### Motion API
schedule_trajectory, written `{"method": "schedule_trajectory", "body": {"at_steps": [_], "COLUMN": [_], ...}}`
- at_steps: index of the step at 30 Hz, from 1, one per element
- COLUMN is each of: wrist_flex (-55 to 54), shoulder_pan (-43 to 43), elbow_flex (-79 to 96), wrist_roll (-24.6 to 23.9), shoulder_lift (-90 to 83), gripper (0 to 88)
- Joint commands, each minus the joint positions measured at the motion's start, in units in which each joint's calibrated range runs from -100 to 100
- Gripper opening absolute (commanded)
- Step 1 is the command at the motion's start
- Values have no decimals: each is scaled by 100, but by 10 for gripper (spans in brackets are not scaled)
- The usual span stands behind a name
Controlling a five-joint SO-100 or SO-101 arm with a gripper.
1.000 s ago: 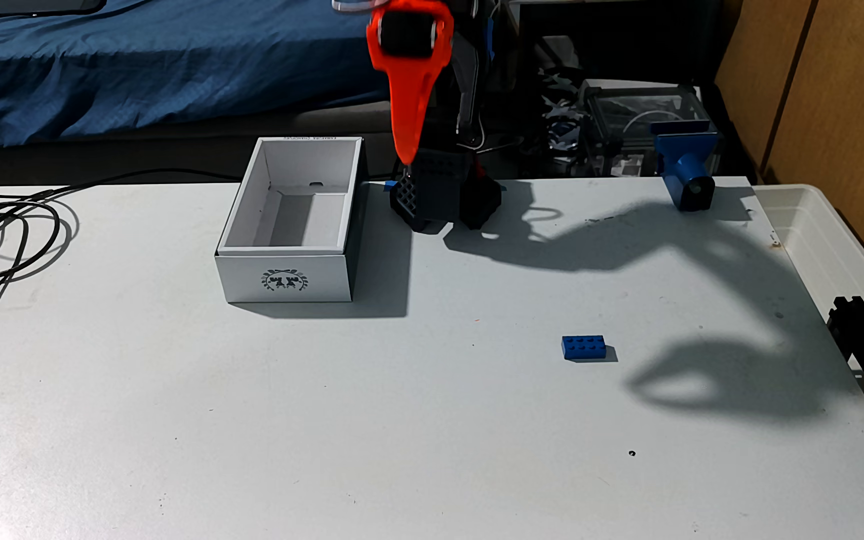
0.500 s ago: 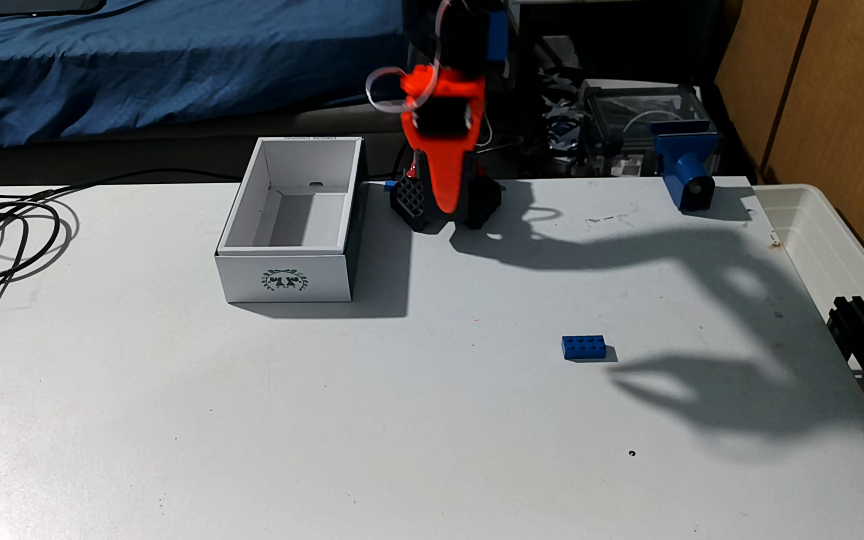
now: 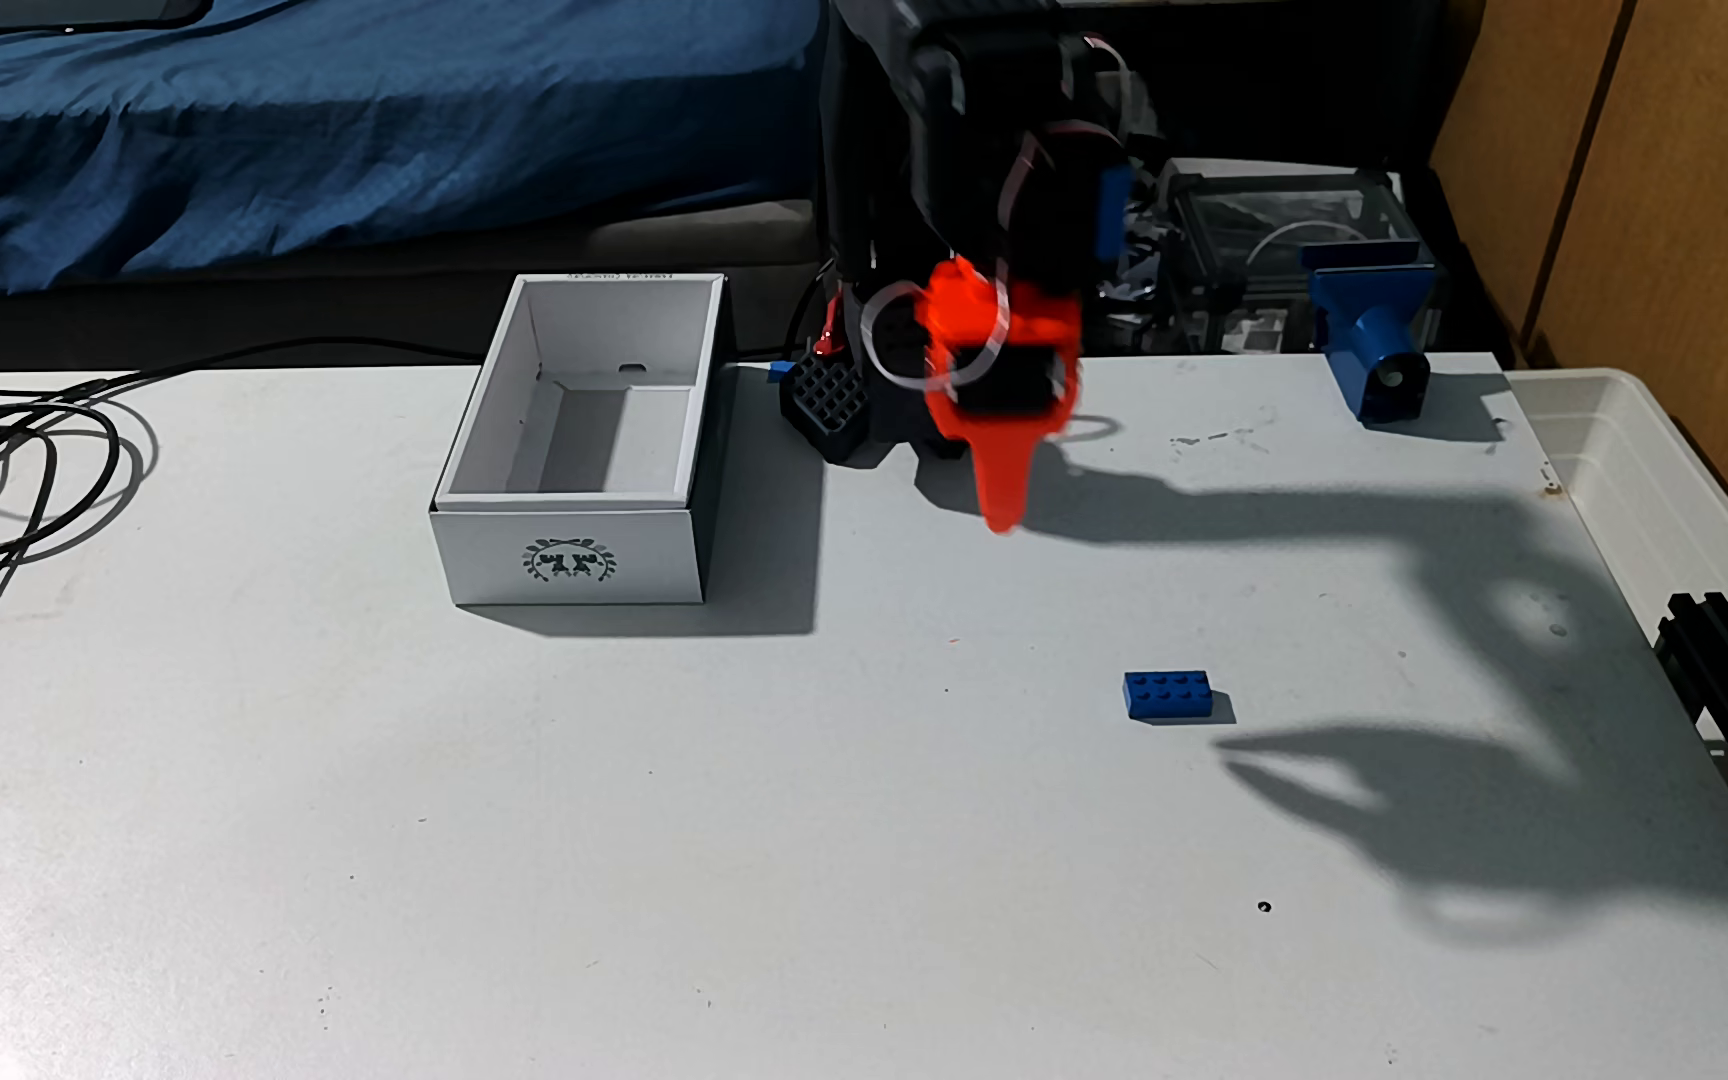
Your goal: Grab the blue brick and place in box
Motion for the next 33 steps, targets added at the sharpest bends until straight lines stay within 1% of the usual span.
{"method": "schedule_trajectory", "body": {"at_steps": [1,3,5,7,11,13,19,24,33], "wrist_flex": [-456,-697,-964,-1197,-1369,-1481,-1852,-2085,-2240], "shoulder_pan": [-247,-381,-507,-634,-923,-1042,-1146,-1146,-1235], "elbow_flex": [253,448,599,714,856,874,874,989,821], "wrist_roll": [-55,-87,-113,-234,-565,-607,-660,-1097,-1234], "shoulder_lift": [62,53,70,129,146,146,163,180,1212], "gripper": [9,10,33,57,60,60,60,60,66]}}
